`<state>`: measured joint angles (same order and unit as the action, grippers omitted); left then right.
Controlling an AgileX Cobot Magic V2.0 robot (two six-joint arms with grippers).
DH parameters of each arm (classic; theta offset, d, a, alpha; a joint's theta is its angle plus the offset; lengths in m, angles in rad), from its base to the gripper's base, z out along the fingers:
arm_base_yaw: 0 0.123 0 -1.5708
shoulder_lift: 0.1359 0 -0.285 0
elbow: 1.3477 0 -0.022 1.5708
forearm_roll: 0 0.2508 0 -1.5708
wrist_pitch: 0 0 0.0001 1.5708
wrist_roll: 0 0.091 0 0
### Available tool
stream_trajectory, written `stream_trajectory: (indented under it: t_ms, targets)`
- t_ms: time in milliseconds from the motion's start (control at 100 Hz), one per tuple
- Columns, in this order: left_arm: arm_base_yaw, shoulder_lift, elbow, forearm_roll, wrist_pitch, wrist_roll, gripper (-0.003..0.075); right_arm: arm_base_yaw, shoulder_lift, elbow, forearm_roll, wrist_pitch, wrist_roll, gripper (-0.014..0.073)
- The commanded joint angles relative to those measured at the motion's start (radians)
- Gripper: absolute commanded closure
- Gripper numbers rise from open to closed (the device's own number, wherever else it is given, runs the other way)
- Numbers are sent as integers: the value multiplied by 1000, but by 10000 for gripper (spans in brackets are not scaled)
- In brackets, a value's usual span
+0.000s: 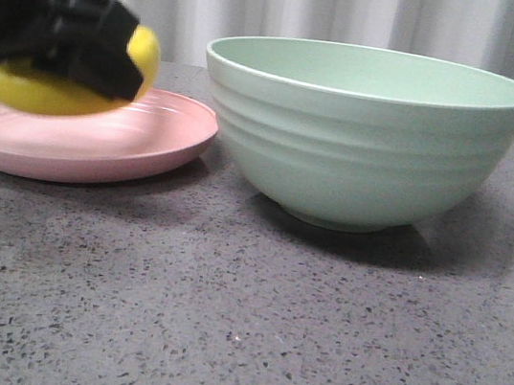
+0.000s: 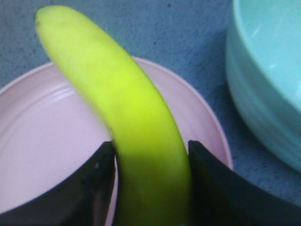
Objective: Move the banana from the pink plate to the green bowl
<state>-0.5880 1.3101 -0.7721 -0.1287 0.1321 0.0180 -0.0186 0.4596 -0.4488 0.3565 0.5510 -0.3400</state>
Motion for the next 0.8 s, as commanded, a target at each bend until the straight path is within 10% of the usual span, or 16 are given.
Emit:
stream_trajectory:
  t_ms: [0, 170, 500, 790]
  targets:
    - [-26, -80, -47, -7, -43, -7, 523, 65, 56, -97, 5, -39, -14, 664]
    - [-94, -178, -47, -7, -32, -7, 523, 196, 200, -247, 8, 8, 6, 578]
    - [-283, -246, -47, -36, 30, -7, 523, 311, 500, -508, 276, 78, 11, 132]
    - [-417, -213, -47, -41, -7, -7, 523, 313, 696, -615, 545, 130, 11, 105]
